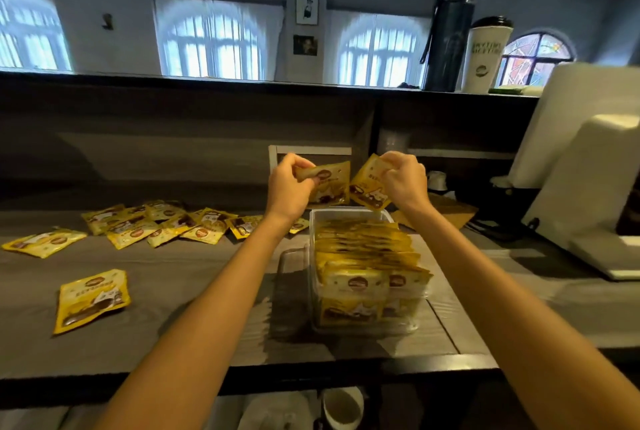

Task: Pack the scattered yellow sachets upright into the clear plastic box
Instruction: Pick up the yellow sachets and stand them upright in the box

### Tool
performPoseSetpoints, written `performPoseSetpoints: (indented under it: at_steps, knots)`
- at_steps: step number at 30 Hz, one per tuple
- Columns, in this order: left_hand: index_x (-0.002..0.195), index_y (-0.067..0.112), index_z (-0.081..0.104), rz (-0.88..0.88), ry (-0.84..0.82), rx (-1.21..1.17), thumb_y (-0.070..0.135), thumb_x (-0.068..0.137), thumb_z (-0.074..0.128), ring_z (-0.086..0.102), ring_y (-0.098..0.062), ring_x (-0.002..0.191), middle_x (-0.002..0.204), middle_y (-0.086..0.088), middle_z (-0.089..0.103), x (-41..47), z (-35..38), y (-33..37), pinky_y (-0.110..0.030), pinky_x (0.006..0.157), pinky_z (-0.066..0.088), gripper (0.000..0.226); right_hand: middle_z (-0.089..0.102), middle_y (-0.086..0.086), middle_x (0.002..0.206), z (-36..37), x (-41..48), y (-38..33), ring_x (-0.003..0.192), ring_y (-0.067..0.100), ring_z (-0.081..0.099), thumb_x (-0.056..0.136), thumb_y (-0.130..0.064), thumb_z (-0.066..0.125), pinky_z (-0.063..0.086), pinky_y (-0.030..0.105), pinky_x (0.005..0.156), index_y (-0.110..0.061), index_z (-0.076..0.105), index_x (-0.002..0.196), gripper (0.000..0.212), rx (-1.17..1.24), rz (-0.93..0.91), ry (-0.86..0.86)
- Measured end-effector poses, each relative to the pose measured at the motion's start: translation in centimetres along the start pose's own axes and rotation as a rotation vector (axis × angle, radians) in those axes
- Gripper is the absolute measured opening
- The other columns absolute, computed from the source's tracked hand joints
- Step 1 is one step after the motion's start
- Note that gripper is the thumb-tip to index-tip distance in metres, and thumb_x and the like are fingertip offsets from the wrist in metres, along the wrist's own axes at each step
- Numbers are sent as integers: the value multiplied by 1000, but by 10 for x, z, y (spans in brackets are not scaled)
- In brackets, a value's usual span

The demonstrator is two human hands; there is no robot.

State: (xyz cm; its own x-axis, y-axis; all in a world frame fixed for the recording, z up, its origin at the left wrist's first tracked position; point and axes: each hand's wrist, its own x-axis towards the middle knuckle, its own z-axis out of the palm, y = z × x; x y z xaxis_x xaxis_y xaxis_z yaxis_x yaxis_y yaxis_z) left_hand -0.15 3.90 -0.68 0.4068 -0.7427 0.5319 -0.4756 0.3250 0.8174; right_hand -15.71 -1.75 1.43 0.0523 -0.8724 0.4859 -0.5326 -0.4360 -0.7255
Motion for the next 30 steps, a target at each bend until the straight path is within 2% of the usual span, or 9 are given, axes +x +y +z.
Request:
performPoseSetpoints:
  at_steps: [3, 8, 11, 13, 17, 19, 23, 25, 30]
  knots:
    - [96, 11, 51, -40, -77, -16, -1, 87, 56, 52, -13, 91, 95, -2, 52, -1, 14, -8, -18, 64, 48, 16, 61, 15, 120, -1, 1, 17, 111, 27, 59, 94, -2, 42, 52, 32, 84, -6, 58, 123, 34, -5, 9, -85]
    - [98, 14, 49, -91, -260, 39, 4, 89, 55, 53, -17, 93, 93, 0, 51, 0, 17, -19, -23, 69, 49, 15, 61, 14, 120, 1, 1, 26, 112, 28, 57, 96, -5, 40, 51, 36, 91, -7, 60, 120, 31, -67, -29, -243]
    - [103, 14, 54, -122, -397, 111, 2, 89, 52, 54, -12, 85, 93, 0, 54, -1, 16, -23, -17, 59, 45, 18, 60, 15, 120, 6, 2, 29, 112, 30, 57, 95, -6, 41, 51, 42, 94, -9, 60, 119, 30, -109, -27, -317]
    - [108, 14, 58, -143, -489, 163, 0, 90, 49, 52, -5, 77, 90, 2, 55, -1, 15, -24, -13, 55, 43, 25, 59, 15, 121, 7, 2, 29, 113, 30, 55, 95, -5, 42, 51, 40, 94, -8, 60, 119, 31, -135, -20, -363]
    - [109, 10, 62, -133, -587, 271, -2, 90, 45, 49, -3, 68, 81, 6, 55, 0, 16, -24, -9, 51, 39, 28, 61, 15, 115, 11, 2, 33, 109, 28, 57, 95, -11, 47, 48, 35, 90, -7, 64, 113, 25, -171, -33, -458]
    - [106, 7, 64, -135, -618, 306, -2, 89, 44, 51, -7, 73, 84, 1, 57, 1, 18, -23, -14, 57, 41, 28, 63, 14, 112, 12, 1, 35, 107, 28, 58, 95, -15, 48, 48, 34, 90, -7, 65, 109, 24, -169, -20, -502]
    - [94, 8, 67, -128, -648, 401, 7, 91, 41, 56, -19, 95, 99, -8, 62, 0, 21, -26, -34, 84, 48, 26, 61, 17, 118, 10, -3, 36, 113, 28, 55, 96, -11, 44, 43, 33, 97, -2, 63, 114, 28, -176, 26, -607]
    - [98, 1, 67, -83, -707, 521, 15, 95, 40, 58, -25, 100, 107, -14, 64, -1, 21, -26, -41, 92, 48, 30, 58, 17, 124, 10, -2, 37, 118, 28, 52, 96, -7, 42, 40, 32, 99, -1, 61, 118, 30, -173, 54, -634]
    - [108, -1, 64, -48, -744, 578, 19, 98, 38, 57, -30, 107, 113, -18, 62, -5, 20, -28, -43, 96, 46, 35, 58, 15, 126, 11, 0, 37, 118, 27, 54, 96, -8, 42, 42, 30, 99, 0, 61, 119, 30, -171, 89, -695]
